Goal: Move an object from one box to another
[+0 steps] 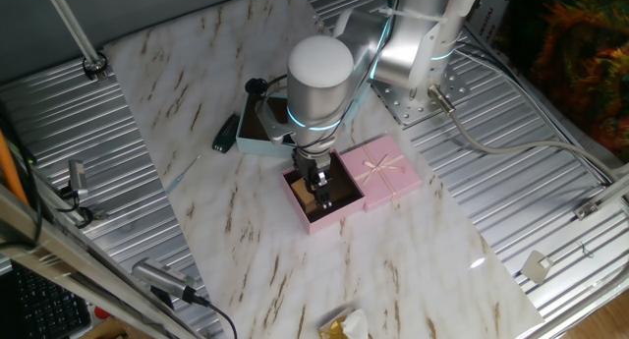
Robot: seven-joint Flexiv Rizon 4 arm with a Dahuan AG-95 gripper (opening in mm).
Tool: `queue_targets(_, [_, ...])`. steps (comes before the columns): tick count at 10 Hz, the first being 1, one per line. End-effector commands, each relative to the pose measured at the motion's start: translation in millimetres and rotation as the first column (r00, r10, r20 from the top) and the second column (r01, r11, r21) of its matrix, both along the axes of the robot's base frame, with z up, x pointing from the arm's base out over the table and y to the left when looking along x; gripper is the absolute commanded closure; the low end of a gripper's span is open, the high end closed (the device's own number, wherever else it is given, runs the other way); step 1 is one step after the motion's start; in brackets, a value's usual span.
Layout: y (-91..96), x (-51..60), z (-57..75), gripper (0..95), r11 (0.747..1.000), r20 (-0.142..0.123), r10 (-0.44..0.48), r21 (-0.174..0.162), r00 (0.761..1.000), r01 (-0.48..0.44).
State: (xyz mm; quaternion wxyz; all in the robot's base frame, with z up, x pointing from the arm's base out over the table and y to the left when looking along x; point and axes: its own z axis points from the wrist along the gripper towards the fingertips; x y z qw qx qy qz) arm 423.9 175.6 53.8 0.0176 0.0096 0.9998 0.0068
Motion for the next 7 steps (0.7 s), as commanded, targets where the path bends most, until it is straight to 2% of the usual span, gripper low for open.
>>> queue_targets(1, [-0.1,-0.1,0.4,0.0,1.0,0.003,0.01,0.001,1.0,-0.01])
queue_targets(3, [0.9,-0.5,4.1,0.0,1.0,0.003,0.016,0.003,1.0,-0.016])
queue_targets(7, [5.4,-1.5,20.5,0.0,1.0,0.002,0.015,0.01,1.0,-0.015])
